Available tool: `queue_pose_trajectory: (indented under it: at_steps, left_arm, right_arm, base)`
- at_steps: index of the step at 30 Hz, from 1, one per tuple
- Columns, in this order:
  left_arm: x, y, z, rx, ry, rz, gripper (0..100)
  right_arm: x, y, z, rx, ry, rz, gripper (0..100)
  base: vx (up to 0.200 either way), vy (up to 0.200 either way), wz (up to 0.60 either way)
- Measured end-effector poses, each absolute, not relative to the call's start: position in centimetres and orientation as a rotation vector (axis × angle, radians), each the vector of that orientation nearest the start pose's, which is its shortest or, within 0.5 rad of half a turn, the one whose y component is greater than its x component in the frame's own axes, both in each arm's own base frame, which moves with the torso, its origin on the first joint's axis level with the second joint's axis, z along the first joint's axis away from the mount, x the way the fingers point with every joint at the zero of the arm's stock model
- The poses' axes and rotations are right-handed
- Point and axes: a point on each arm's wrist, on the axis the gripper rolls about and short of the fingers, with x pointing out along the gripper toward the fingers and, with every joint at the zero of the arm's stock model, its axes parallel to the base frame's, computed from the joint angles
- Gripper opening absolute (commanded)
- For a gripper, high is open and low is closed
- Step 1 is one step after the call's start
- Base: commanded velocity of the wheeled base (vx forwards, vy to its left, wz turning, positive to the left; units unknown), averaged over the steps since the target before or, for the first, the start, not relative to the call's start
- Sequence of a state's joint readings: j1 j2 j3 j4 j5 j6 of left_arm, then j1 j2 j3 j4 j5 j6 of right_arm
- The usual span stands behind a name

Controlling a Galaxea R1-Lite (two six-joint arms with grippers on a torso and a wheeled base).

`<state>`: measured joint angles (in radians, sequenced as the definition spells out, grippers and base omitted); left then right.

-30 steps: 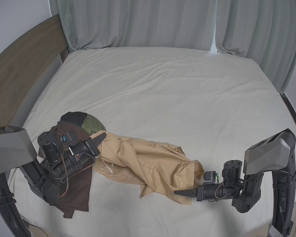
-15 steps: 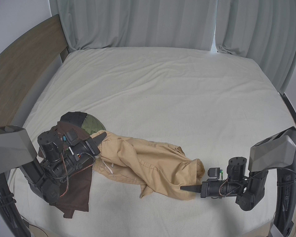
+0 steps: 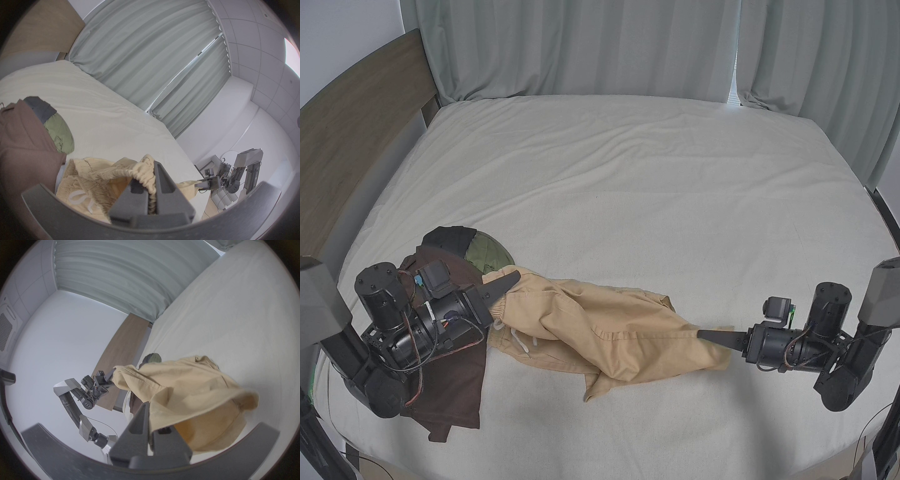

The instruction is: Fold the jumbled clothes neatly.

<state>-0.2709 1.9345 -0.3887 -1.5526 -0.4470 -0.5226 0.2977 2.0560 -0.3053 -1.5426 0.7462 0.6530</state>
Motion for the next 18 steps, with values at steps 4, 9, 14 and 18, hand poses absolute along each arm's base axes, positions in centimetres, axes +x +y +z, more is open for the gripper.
queue_pose_trajectory:
  at_steps: [4,9,14,18]
  left_arm:
    - [26.6,-8.3,11.8,-0.487,0.153,-0.716,0]
    - [25.9,-7.4,12.8,-0.478,0.116,-0.707,0]
    - [26.0,-6.6,13.5,-0.471,0.083,-0.707,0]
    - [26.4,-6.5,13.9,-0.467,0.061,-0.71,0]
  right_arm:
    - [25.7,9.4,7.6,0.633,0.492,0.952,0]
    - [25.8,9.4,9.7,0.62,0.408,0.98,0]
    - [25.6,9.2,10.9,0.627,0.37,0.988,0]
    - [25.5,9.0,11.4,0.606,0.341,0.995,0]
  base:
    - [0.0,0.0,0.0]
    - [0.0,0.0,0.0]
    - [0.0,0.0,0.0]
    - [0.0,0.0,0.0]
